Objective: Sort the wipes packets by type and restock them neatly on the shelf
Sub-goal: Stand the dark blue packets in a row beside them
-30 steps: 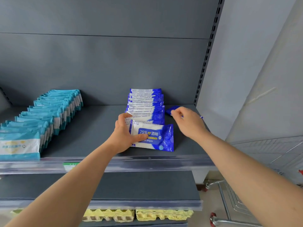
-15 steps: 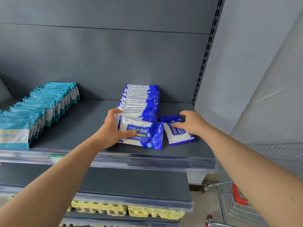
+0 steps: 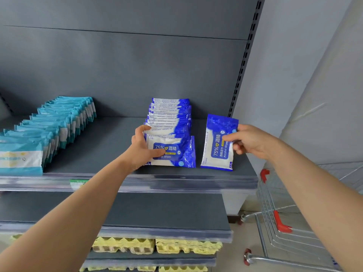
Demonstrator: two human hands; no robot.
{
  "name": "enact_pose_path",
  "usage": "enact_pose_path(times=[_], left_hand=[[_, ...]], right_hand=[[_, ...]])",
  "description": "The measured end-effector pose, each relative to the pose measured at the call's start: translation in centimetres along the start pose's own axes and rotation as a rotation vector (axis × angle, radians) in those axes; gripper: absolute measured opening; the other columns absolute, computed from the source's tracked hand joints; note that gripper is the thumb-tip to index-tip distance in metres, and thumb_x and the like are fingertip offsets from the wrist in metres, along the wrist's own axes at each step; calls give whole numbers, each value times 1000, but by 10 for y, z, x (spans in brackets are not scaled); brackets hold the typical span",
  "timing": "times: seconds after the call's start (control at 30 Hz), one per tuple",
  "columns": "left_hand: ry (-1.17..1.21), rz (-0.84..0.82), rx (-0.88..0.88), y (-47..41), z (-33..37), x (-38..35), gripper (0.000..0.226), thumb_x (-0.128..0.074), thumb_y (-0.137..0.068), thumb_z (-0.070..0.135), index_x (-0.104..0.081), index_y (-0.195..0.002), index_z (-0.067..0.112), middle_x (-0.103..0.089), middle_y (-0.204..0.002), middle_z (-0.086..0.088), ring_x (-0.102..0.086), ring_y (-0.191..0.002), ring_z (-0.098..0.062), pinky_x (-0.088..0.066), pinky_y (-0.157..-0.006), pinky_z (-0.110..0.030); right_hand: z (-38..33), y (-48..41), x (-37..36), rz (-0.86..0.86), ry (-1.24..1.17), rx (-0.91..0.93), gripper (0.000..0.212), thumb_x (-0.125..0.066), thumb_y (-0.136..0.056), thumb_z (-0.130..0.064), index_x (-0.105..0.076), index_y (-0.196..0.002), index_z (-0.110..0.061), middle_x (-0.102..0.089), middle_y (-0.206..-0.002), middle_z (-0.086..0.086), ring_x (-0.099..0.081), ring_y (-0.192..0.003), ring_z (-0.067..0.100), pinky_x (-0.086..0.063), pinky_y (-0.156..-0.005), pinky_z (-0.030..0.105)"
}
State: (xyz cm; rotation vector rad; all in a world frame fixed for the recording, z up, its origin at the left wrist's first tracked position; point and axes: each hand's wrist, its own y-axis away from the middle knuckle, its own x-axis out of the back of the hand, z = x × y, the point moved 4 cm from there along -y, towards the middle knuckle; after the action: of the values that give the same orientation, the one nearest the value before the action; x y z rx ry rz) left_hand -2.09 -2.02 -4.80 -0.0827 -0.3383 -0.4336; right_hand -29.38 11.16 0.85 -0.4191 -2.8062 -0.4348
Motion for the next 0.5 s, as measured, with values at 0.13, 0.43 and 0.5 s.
enact_pose_path(times=[0.13,0.43,0.5], left_hand=[[-43,20,-1,5,5,-3,72,-74,-82,12,-26,-134,29,-30,-130,-3,-50,-118,-21,-54,-73,-28],[-16,-63,-55,20,7,2,113,-78,-54,59,-16,-144,33,-27,-129,7,-36,-131,-16,-40,-107,-40],[-126,-70,-104,21,6,4,121,-89,-55,44,-12,-146,29,-27,-131,4,-36,-130,-14,-40,-108,-38]], right_hand=[[-12,21,-16,18,-140,63,17,-62,-89,-7,-55,-105,-8,-64,-81,7,-51,-51,11,-44,-50,23],[0,30,-112,49,-512,-6,28,-66,-86,-4,-58,-113,-1,-69,-104,20,-72,-83,30,-60,-75,39],[3,33,-118,76,-414,-21,33,-71,-82,-8,-58,-112,-1,-71,-100,18,-72,-81,28,-60,-73,37]])
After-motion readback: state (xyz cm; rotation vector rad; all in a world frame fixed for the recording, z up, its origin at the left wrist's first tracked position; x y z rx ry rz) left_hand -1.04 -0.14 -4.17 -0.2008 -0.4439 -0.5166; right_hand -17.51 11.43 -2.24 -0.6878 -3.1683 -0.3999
